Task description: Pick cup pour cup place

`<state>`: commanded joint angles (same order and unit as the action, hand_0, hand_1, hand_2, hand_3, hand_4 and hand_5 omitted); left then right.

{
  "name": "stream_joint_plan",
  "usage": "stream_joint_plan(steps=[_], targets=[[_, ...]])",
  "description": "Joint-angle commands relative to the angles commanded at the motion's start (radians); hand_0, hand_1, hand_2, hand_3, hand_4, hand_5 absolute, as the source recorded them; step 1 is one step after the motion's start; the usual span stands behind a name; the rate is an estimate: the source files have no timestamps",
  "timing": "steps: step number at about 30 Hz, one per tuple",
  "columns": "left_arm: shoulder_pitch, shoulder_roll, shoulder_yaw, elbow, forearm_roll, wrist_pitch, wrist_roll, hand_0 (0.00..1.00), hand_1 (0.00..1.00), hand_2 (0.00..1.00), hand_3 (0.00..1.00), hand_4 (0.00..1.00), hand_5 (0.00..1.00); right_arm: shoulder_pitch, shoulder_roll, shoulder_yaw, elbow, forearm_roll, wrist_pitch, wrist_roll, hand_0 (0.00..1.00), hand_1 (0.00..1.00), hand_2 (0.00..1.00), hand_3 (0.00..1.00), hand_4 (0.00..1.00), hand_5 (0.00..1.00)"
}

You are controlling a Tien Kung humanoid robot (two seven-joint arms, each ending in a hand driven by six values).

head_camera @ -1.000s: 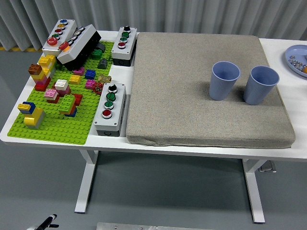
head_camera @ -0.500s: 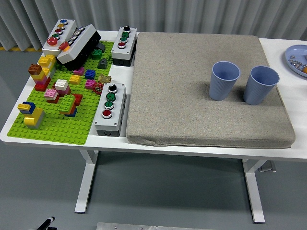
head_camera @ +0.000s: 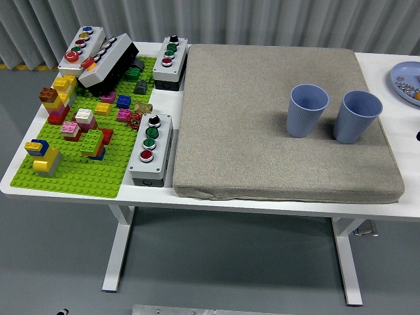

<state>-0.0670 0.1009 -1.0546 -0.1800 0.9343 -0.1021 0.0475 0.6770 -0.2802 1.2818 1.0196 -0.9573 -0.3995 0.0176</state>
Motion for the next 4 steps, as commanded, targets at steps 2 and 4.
stream_joint_plan(steps=[2,4], targets=[[0.004,0.001,0.000,0.000,0.000,-0.001,0.001,0.843,0.819,0.857,0.763,0.620,0.979,-0.002,0.001,-0.001,0.000,0.000,0.000,-0.001,0.836,0.688,0.664,0.716,0.775,0.998],[0.006,0.001,-0.001,0.000,0.000,-0.002,0.002,0.843,0.819,0.857,0.763,0.620,0.979,-0.005,0.002,-0.001,0.002,-0.001,0.000,0.000,0.836,0.688,0.664,0.716,0.775,0.998]])
